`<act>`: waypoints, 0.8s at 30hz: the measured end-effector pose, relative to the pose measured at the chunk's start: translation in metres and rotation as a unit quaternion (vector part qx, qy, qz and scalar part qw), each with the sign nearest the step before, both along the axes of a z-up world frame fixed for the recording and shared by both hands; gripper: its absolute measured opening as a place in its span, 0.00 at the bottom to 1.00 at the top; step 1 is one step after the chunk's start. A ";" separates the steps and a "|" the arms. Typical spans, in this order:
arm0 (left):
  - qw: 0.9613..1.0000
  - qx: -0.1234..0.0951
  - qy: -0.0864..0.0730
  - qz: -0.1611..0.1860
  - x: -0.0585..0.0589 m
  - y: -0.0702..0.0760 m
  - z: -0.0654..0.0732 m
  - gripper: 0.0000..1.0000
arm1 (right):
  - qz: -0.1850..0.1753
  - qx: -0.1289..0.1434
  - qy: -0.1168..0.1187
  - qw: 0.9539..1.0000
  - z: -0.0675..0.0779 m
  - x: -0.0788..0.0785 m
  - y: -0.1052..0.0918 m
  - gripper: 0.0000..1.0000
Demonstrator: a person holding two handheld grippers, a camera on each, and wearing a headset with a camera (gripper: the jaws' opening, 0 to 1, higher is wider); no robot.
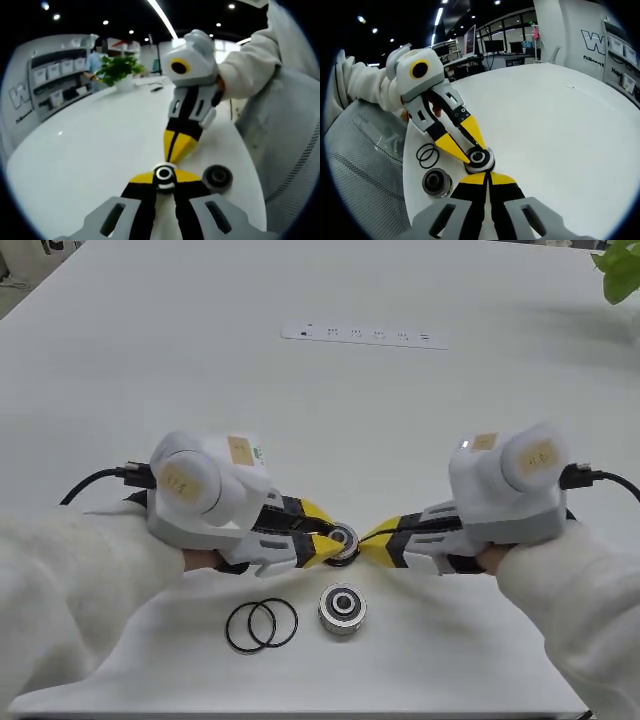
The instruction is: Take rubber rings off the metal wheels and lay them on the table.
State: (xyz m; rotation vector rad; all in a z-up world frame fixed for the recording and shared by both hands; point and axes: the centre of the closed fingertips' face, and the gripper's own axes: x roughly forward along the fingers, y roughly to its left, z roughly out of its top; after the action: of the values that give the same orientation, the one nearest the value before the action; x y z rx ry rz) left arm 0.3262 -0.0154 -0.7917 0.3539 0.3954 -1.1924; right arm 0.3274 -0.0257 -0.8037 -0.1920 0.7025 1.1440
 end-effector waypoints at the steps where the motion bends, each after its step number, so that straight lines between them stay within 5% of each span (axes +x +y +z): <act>1: 1.000 0.000 0.000 0.000 0.000 0.000 0.000 0.14 | -0.008 0.006 0.010 1.000 0.000 0.000 0.000 0.00; 4: 1.000 0.000 0.000 0.000 0.000 0.000 0.000 0.14 | -0.042 0.034 0.057 0.997 0.000 0.003 -0.002 0.00; 7: 1.000 0.000 -0.001 0.000 -0.001 0.000 0.000 0.14 | -0.056 0.051 0.077 0.994 0.001 0.003 -0.003 0.00; 12: 1.000 -0.001 -0.002 0.000 -0.001 0.000 0.000 0.14 | -0.102 0.109 0.142 0.979 0.008 0.004 -0.001 0.00; 24: 1.000 0.001 -0.004 0.001 -0.001 0.001 0.000 0.14 | -0.107 0.103 0.141 0.979 0.010 0.000 0.005 0.00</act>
State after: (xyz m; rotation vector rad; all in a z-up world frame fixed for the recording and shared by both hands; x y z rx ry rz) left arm 0.3252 -0.0149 -0.7914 0.3591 0.3903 -1.1893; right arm 0.3272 -0.0208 -0.7933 0.2221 0.8259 1.0378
